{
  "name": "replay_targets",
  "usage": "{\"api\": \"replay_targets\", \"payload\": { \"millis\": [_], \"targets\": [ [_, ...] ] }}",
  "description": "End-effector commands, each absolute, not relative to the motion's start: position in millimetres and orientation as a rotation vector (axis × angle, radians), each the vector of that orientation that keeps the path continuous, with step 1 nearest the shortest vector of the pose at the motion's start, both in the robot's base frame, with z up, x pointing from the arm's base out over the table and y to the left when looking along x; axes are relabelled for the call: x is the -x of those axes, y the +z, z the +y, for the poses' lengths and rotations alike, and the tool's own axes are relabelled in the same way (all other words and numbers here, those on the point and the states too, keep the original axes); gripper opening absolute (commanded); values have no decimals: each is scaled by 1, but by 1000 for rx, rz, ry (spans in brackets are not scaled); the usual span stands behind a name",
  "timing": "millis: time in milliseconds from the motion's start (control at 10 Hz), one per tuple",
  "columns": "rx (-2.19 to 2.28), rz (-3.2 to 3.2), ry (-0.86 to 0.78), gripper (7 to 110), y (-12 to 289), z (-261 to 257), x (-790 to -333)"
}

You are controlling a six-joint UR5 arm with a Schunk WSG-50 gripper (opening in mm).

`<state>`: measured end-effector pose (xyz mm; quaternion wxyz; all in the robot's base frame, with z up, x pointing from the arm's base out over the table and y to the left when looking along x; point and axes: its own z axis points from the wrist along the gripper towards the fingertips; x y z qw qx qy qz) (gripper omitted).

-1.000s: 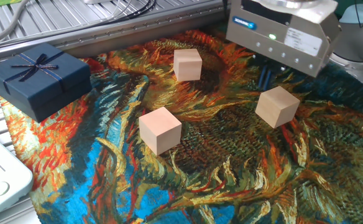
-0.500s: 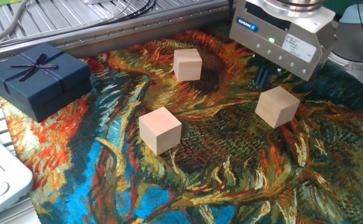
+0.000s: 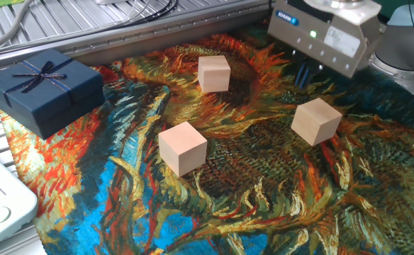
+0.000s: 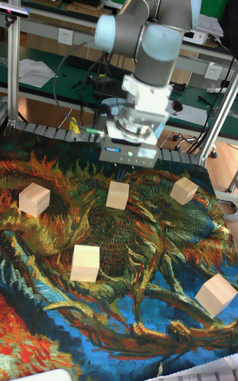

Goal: Stack the blocks in a vertical line of five

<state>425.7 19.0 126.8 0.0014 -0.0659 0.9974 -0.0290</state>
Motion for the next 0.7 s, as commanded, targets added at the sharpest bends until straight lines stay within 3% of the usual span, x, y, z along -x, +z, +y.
{"api": "replay_targets", "payload": {
  "millis": [0,300,500,600],
  "targets": [
    [210,3120,-15,7,144,22,-399],
    [0,3066,110,7,131,47,-400],
    [5,3045,-1,7,104,29,-407],
    [8,3042,29,7,102,33,-409]
  ]
}}
